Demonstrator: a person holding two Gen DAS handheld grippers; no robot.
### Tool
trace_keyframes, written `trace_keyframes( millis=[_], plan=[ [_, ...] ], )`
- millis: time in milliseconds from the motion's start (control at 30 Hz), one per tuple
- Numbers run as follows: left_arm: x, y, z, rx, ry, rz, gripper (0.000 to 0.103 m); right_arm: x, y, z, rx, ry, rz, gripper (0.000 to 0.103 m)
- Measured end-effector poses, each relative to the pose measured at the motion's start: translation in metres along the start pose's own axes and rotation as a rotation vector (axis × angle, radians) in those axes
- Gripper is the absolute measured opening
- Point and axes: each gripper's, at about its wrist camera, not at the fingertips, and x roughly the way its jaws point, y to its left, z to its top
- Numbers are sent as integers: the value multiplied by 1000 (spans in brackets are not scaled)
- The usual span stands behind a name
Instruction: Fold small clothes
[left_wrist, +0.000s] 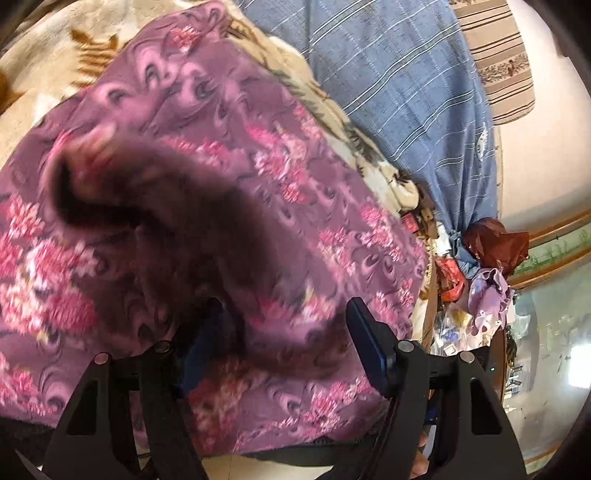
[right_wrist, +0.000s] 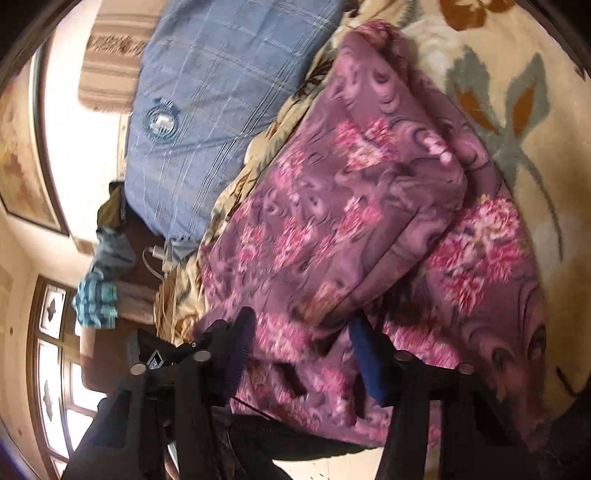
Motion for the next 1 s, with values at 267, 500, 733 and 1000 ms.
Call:
trace_keyframes(
  millis=[267, 500, 733, 1000],
  plan=[
    [-1, -11, -18, 109, 15, 49, 8, -2, -29, 1, 33, -18, 21, 6],
    [-51, -25, -41, 174, 52, 9, 5, -47, 22, -30, -115, -8, -29, 5],
    [-19, 12, -67, 175, 140, 144, 12, -10, -2, -62, -119, 73, -222, 13],
    [-99, -4, -51, 217, -60, 133, 62, -65, 29, -40, -207, -21, -216, 80]
  ],
)
